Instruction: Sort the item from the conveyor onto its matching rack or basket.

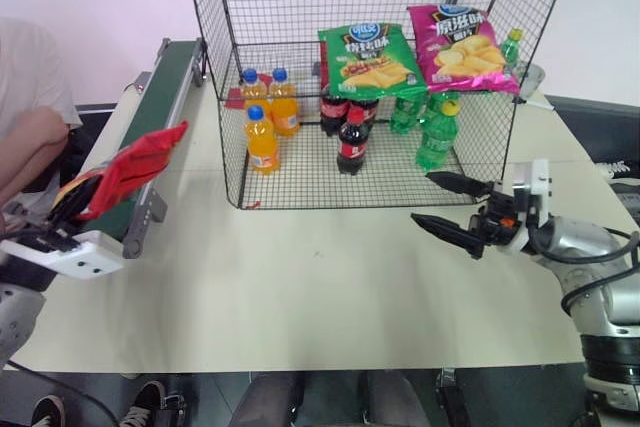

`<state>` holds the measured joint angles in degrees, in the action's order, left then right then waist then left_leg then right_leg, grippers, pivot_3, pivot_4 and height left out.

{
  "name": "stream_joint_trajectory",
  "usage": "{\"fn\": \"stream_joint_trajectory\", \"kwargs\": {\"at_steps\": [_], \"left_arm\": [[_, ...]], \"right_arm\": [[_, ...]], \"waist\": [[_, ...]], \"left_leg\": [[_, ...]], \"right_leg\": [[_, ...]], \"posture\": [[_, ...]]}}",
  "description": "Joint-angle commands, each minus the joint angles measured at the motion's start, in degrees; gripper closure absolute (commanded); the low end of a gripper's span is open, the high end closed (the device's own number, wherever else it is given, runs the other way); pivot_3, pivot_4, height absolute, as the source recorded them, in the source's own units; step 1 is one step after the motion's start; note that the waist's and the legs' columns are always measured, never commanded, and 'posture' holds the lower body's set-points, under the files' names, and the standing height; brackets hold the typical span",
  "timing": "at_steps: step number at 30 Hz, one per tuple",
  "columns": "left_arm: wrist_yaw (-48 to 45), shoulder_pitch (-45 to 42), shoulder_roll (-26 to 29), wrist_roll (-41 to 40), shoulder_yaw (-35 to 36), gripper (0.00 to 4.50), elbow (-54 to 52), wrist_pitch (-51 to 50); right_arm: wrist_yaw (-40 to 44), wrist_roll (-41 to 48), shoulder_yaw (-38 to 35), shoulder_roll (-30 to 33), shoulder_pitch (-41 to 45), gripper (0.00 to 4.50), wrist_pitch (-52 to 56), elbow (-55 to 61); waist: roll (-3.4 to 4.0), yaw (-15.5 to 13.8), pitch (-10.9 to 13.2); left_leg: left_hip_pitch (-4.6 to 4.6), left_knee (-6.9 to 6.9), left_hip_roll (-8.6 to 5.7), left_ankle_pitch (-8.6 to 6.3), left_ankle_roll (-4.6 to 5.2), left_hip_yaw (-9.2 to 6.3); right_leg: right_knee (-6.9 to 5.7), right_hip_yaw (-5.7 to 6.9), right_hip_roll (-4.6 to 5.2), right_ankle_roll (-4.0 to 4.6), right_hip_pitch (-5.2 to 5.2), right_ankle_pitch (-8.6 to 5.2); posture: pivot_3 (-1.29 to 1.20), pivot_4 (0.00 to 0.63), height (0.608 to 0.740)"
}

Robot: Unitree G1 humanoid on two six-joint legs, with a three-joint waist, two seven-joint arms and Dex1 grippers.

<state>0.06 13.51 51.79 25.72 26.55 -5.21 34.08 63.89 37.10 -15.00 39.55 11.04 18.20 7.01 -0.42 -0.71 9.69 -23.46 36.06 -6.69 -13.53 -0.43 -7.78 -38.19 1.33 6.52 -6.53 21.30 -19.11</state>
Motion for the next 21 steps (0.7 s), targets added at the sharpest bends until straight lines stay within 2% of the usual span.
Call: {"fn": "stream_joint_trajectory", "kwargs": {"at_steps": [1, 5, 10, 14, 21], "left_arm": [[-2.58, -1.88, 0.56, -0.42, 0.84, 4.43, -6.12, 0.14], [-5.31, -5.94, -0.04, 0.35, -1.83, 4.43, -10.60, -1.03], [-7.84, -16.93, -2.50, 1.77, -9.37, 4.43, -12.87, -4.97], [-8.06, -28.31, -5.76, 5.40, -15.88, 4.43, -10.33, -8.19], [-4.63, -41.30, -9.83, 12.84, -23.06, 4.43, -3.34, -9.63]], "right_arm": [[-0.23, 1.54, -4.54, 1.68, -0.99, 0.00, -0.53, 0.95], [-0.62, 3.99, -7.77, 2.29, -2.68, 0.00, 1.17, 2.20], [-3.25, 8.94, -10.27, 0.83, -3.20, 0.00, 3.37, 6.00], [-6.75, 13.89, -10.89, -0.15, -1.81, 0.00, 5.50, 11.33], [-13.93, 19.46, -8.11, -3.97, 0.56, 0.00, 7.67, 18.61]], "waist": [[0.00, -0.03, 0.00], [0.00, -0.03, 0.00], [0.05, -0.02, 0.00], [0.03, 0.04, 0.02], [0.02, 0.07, 0.02]], "left_leg": [[0.00, 0.01, 0.00, 0.00, 0.00, 0.00], [0.00, 0.01, -0.01, 0.00, 0.00, 0.00], [0.00, 0.03, 0.00, 0.02, -0.02, 0.01], [-0.01, 0.07, -0.01, 0.03, -0.03, 0.00], [-0.01, 0.08, 0.01, 0.07, -0.09, 0.00]], "right_leg": [[-0.01, 0.00, 0.00, 0.00, -0.02, 0.00], [0.01, 0.00, 0.01, 0.00, -0.15, 0.00], [-0.03, 0.01, -0.02, 0.00, -0.22, 0.00], [-0.05, 0.03, -0.05, -0.01, -0.23, 0.01], [-0.08, 0.05, -0.08, -0.01, -0.22, 0.01]], "posture": [[0.00, 0.150, 0.740], [0.00, 0.150, 0.740], [0.00, 0.150, 0.740], [0.00, 0.150, 0.740], [0.00, 0.150, 0.740]]}}
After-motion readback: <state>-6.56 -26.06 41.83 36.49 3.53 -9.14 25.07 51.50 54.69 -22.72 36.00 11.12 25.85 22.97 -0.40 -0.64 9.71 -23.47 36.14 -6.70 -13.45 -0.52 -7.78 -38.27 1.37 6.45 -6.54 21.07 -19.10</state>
